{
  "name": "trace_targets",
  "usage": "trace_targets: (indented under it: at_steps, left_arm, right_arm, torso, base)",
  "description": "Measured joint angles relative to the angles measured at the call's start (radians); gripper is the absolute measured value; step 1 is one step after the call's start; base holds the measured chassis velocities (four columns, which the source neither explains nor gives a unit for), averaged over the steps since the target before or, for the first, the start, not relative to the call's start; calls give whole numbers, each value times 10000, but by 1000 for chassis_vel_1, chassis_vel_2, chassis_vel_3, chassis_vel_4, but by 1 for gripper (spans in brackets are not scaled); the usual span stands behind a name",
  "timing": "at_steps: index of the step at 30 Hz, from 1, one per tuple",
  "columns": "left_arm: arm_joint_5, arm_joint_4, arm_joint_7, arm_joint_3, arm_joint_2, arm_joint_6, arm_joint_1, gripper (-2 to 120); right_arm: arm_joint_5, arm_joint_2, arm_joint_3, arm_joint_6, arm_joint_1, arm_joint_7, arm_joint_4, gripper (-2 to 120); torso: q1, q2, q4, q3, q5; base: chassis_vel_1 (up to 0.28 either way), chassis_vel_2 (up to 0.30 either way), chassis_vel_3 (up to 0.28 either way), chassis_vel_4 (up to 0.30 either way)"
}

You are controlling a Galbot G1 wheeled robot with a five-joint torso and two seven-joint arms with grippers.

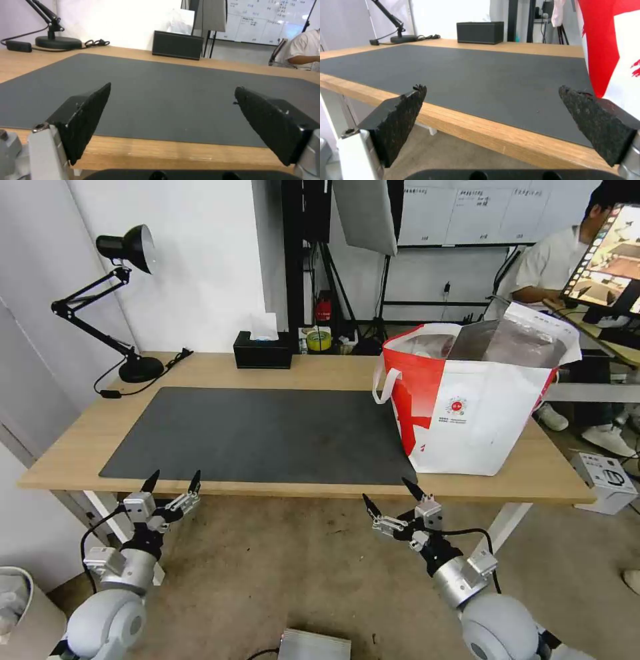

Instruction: Pick up the trash from the table and place it into the takeout bag.

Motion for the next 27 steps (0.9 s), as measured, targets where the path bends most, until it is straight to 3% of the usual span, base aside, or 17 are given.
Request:
trace_targets:
  at_steps: [27]
  left_arm:
    - [-17,-23,-2,20,18,4,-21,100]
  right_arm:
    - [0,0,0,0,0,0,-1,100]
  torso:
    - [0,0,0,0,0]
  base:
    - [0,0,0,0]
